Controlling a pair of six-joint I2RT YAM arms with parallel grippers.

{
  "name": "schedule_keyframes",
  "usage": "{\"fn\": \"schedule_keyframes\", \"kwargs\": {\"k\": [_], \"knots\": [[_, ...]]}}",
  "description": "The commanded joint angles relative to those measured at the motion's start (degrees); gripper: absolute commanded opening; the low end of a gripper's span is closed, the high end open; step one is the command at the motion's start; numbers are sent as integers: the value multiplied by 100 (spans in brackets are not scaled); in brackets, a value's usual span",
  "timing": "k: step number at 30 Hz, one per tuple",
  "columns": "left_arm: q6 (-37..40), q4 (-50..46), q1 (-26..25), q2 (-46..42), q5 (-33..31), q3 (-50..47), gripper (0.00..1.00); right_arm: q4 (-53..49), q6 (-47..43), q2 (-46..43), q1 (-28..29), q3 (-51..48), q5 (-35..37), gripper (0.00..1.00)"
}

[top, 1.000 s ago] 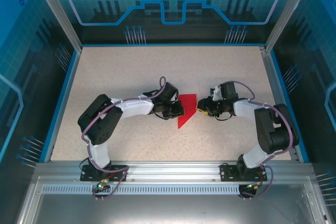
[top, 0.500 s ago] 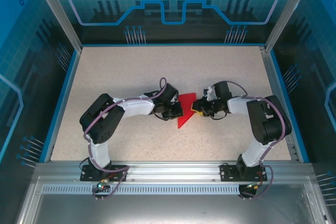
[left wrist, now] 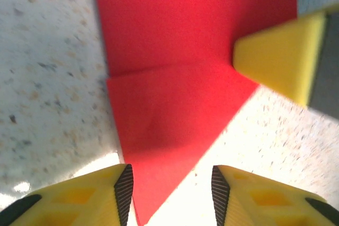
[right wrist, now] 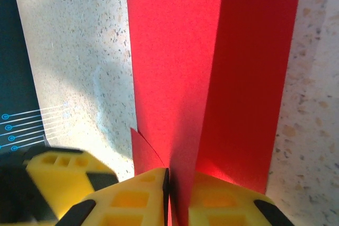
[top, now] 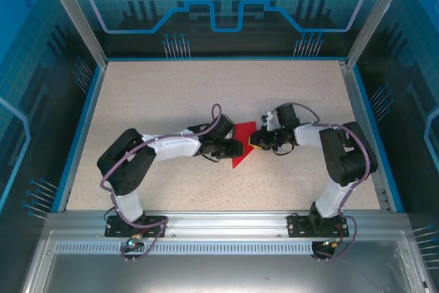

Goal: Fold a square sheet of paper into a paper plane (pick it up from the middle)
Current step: Fourth fold the wing at the center of the table.

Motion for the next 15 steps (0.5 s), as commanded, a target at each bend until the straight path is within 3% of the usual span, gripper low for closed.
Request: {"fn": "schedule_keyframes", "kwargs": {"k": [1, 10, 15], "knots": [[303, -786, -533, -55, -1162, 297, 50, -191, -118, 78, 72, 130, -193, 15], [131, -1686, -1268, 548, -2836, 1135, 53, -187, -83, 87, 65, 98, -251, 16], [159, -2027, -1409, 907, -3220, 1515, 51, -173, -48, 96, 35, 120, -313, 17]]}}
